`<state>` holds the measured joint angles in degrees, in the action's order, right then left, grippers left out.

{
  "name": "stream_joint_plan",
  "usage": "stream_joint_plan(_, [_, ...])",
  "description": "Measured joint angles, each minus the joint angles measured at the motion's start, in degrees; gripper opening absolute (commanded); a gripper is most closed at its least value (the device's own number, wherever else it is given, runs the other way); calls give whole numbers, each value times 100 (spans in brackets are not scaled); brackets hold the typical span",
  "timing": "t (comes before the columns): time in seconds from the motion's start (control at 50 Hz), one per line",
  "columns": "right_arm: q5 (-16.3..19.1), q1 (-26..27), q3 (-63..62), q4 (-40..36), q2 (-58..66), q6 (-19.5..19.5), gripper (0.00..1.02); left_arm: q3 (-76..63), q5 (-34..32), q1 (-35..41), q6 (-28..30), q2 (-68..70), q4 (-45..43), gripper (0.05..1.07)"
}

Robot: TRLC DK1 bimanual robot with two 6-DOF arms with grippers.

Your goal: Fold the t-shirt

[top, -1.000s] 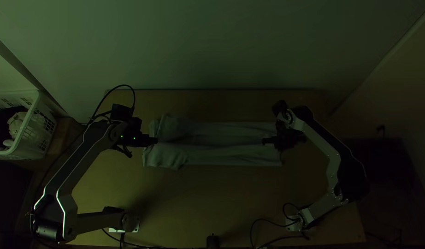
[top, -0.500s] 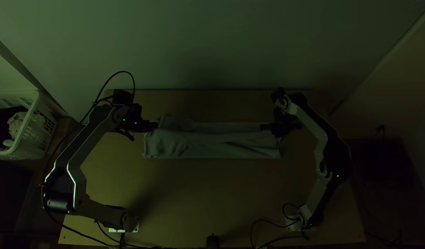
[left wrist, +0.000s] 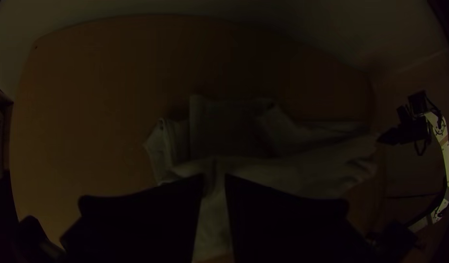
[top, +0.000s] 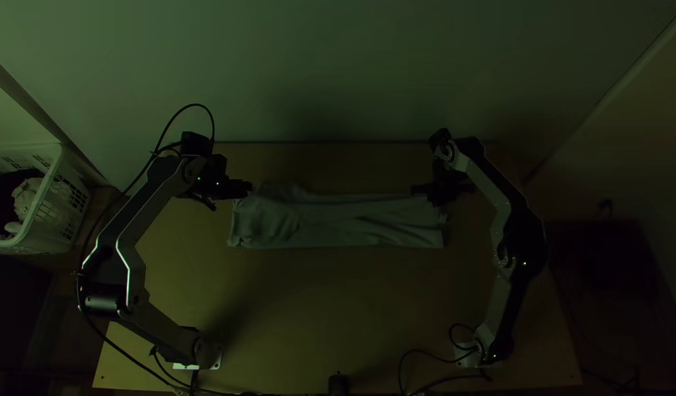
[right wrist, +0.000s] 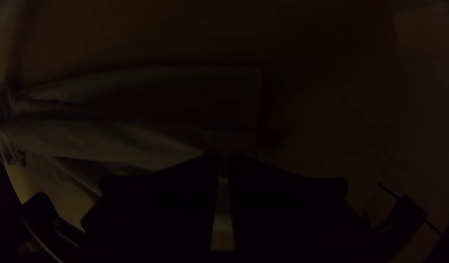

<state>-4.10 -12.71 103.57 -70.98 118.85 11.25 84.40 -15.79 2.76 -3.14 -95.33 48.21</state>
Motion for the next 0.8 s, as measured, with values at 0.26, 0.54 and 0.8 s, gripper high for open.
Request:
stream_joint_plan(0.26, [-186, 254, 31, 310, 11, 52, 56, 17, -479, -66, 13, 2, -55, 103])
stream_joint_plan(0.54, [-601, 391, 236, 407, -24, -131, 99, -356, -782, -417, -33, 315, -721, 103])
stream_joint_plan(0.8, [358, 866, 267, 415, -691, -151, 99, -1008, -1641, -1095, -42, 662, -1075, 103])
